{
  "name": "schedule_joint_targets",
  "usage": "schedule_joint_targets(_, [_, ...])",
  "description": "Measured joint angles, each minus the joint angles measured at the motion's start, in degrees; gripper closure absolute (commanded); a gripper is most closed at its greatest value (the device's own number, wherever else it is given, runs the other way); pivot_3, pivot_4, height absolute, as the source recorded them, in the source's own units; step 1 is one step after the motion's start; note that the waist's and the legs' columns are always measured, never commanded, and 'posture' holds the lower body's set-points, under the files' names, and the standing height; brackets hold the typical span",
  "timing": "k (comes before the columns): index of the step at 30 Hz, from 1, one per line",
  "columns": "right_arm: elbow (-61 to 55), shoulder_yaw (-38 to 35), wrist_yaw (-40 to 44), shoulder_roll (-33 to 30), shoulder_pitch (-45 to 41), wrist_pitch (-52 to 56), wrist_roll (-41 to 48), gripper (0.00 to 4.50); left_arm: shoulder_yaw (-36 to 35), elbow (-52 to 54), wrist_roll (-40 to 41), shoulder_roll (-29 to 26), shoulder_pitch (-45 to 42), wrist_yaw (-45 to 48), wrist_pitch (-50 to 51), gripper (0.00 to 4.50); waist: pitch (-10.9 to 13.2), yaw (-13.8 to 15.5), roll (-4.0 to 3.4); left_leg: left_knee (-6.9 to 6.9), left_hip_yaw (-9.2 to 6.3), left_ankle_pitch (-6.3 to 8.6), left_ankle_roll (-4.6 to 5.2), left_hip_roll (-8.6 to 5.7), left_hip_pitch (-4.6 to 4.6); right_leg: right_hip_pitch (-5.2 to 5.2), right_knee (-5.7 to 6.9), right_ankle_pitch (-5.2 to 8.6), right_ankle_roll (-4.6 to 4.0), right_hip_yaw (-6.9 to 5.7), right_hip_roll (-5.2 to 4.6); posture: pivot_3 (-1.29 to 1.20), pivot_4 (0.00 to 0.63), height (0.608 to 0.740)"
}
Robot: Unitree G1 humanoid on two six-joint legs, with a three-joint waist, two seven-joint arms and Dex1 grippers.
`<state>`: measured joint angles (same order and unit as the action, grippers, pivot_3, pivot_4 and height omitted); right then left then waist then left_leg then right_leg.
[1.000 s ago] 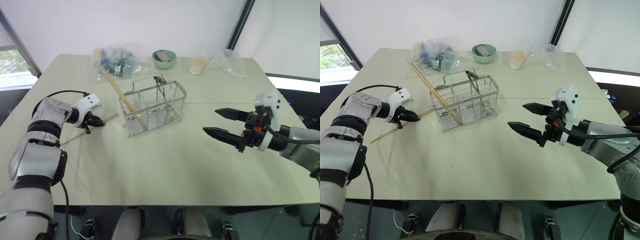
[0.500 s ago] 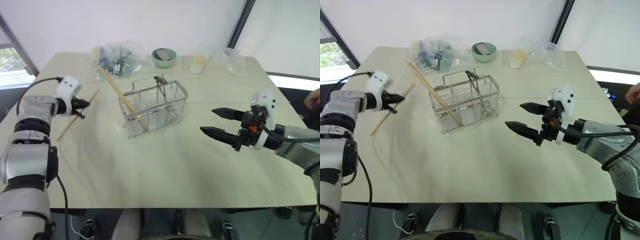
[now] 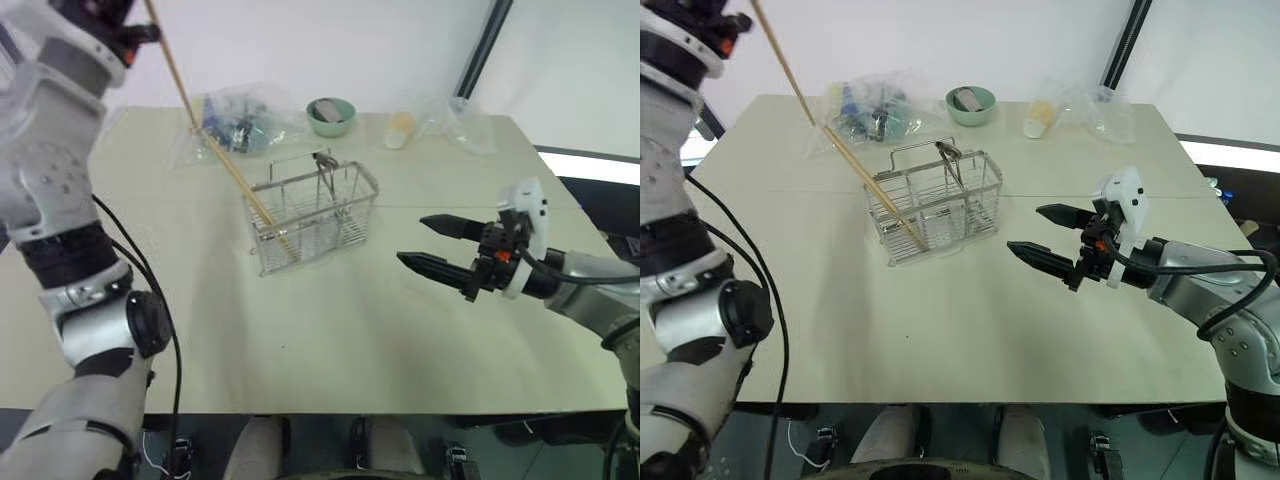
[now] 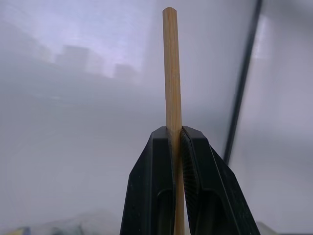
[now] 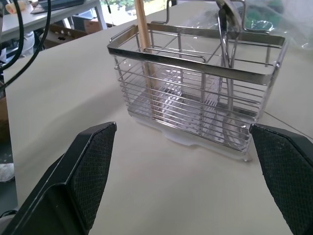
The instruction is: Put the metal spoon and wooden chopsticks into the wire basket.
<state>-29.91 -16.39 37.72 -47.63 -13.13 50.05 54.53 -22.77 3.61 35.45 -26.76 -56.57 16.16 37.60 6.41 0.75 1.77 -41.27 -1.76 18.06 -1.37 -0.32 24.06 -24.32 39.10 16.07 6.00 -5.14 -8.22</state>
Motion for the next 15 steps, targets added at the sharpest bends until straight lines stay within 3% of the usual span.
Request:
schedule_joint_targets(5, [1.0,0.1,0.0,0.1,-0.6,-0.4,-0.4,0.00,4.0,2.9,0.1,3.3,4.6,-0.2,0.5,4.44,0.0,0.1,-0.02,0.00,-0.05,-0.01,0.03,0.26,-0.02,-0.01,0.00,-0.03,-0.17,0.00,0.49,0.00,0.150,0.633])
schedule_joint_targets(15, [0.9,-0.4,-0.9,0.4,0.0,-0.4,-0.4,0.00,8.0,4.9,-1.0,10.3,7.9,-1.7,-2.5,4.44,0.0,0.1,-0.08,-0.04,-0.05,0.03,0.15,0.16,0.28,-0.10,-0.06,-0.04,-0.18,0.02,0.42,0.00,0.150,0.633])
